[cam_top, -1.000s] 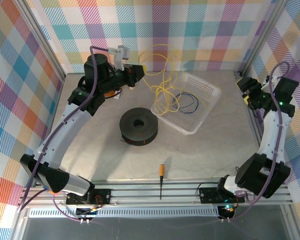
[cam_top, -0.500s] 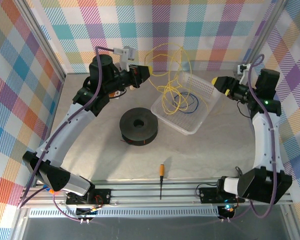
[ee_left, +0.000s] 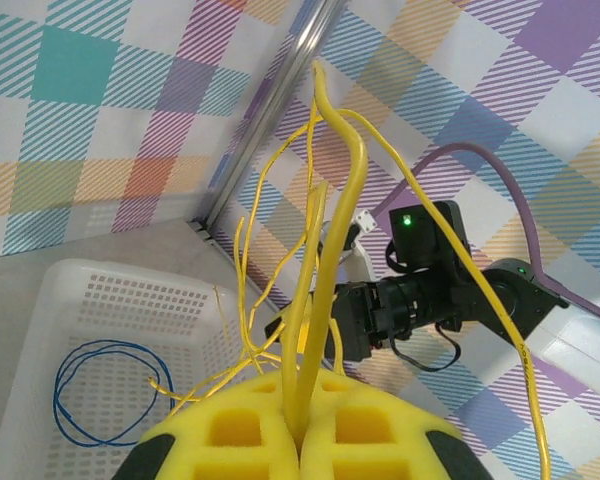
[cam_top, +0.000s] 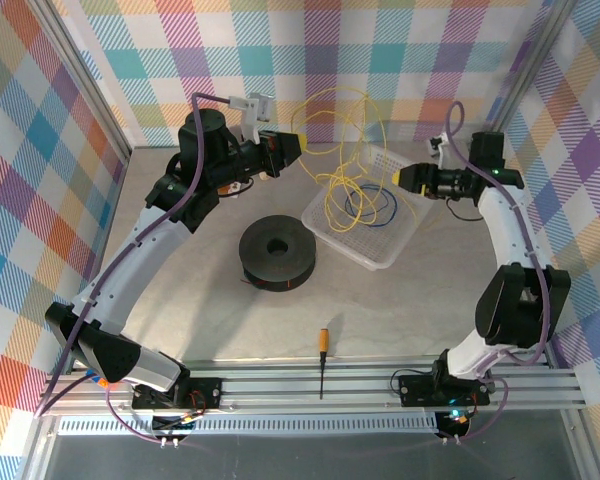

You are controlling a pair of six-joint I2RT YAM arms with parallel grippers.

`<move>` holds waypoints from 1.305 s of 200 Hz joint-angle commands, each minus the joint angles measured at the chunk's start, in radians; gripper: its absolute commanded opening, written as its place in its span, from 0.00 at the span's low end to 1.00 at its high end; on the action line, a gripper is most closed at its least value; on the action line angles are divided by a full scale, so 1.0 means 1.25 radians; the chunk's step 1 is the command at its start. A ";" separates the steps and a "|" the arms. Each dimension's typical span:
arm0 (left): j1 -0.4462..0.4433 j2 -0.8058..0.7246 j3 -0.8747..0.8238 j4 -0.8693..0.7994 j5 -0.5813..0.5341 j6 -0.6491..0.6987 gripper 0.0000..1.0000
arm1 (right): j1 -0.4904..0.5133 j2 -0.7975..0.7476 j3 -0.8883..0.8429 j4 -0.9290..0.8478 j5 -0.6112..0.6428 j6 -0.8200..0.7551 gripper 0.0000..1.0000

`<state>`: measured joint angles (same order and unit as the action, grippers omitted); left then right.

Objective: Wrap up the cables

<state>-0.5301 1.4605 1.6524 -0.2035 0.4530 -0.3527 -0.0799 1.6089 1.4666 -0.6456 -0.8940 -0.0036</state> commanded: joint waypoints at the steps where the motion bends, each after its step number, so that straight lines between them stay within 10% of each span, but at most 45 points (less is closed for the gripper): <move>1: -0.010 -0.019 0.034 0.040 0.013 -0.008 0.00 | 0.037 0.019 0.042 -0.035 -0.050 -0.118 0.59; 82: -0.010 -0.024 0.024 0.044 0.007 -0.008 0.00 | 0.095 0.060 0.037 -0.024 -0.037 -0.171 0.56; 116: -0.010 -0.050 0.022 0.022 -0.063 -0.003 0.00 | 0.107 0.110 0.090 -0.074 0.042 -0.173 0.00; 218: 0.229 -0.276 0.204 -0.232 -0.467 0.090 0.00 | 0.005 0.097 0.214 -0.175 0.855 0.206 0.00; 261: 0.231 -0.284 0.230 -0.267 -0.431 0.117 0.00 | -0.009 0.062 0.218 -0.144 0.750 0.227 0.00</move>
<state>-0.2516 1.0775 1.9533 -0.4770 -0.1070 -0.2428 -0.0917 1.7302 1.7344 -0.8246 0.0834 0.2241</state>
